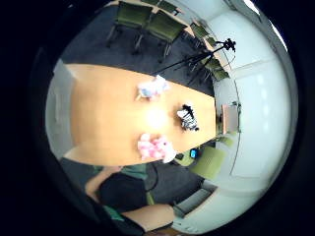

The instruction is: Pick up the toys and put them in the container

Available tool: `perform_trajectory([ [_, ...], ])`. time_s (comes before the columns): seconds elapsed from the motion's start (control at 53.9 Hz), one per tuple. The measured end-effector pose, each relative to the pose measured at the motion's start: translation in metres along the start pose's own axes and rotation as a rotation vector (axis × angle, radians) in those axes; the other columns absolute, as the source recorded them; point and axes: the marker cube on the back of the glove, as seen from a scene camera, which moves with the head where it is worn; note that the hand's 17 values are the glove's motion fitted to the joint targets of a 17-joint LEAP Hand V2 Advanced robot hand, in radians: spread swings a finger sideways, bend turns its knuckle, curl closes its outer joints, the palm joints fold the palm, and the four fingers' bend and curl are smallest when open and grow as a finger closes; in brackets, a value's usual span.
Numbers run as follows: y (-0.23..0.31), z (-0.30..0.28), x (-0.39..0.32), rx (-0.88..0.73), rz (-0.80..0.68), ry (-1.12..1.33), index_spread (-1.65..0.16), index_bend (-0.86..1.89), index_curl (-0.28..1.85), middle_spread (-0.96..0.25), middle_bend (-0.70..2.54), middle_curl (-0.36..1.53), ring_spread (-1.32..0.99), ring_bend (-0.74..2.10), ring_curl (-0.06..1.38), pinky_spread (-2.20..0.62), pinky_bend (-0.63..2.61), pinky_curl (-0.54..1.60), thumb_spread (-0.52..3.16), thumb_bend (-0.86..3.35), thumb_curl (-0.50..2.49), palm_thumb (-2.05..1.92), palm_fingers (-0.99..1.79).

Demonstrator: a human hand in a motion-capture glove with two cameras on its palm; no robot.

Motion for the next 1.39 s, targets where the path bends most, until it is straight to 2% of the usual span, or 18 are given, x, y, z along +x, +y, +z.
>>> perform_trajectory([
  [0.278,0.051,0.003,0.089,-0.007,0.041,0.012,-0.32,0.18,0.32,-0.16,0.31,0.30,-0.31,0.24,0.16,-0.04,0.39,0.27,1.12,-0.09,0.08,-0.13,0.15],
  [0.445,0.090,0.053,0.158,-0.051,0.103,-0.006,-0.32,0.19,0.34,-0.17,0.30,0.32,-0.32,0.24,0.18,-0.03,0.38,0.28,1.02,-0.11,0.09,-0.15,0.13],
  [0.612,0.127,0.109,0.195,-0.096,0.152,-0.045,-0.33,0.19,0.36,-0.17,0.29,0.34,-0.31,0.22,0.20,-0.02,0.37,0.29,0.94,-0.11,0.10,-0.16,0.11],
  [0.872,0.158,0.200,0.195,-0.220,0.153,-0.105,-0.33,0.19,0.39,-0.18,0.26,0.36,-0.30,0.18,0.21,0.03,0.42,0.32,0.89,-0.12,0.11,-0.17,0.10],
  [1.001,0.169,0.247,0.193,-0.286,0.169,-0.104,-0.34,0.19,0.40,-0.19,0.21,0.35,-0.24,0.14,0.18,0.06,0.59,0.37,0.85,-0.12,0.12,-0.17,0.05],
  [1.205,0.189,0.276,0.191,-0.341,0.181,-0.075,-0.37,0.25,0.43,-0.18,0.16,0.34,-0.12,0.16,0.16,0.09,0.73,0.40,0.85,-0.10,0.13,-0.13,0.05],
  [1.391,0.202,0.276,0.191,-0.338,0.187,-0.092,-0.40,0.37,0.48,-0.18,0.10,0.28,-0.05,0.20,0.17,0.08,0.94,0.44,0.99,-0.02,0.18,-0.01,0.05],
])
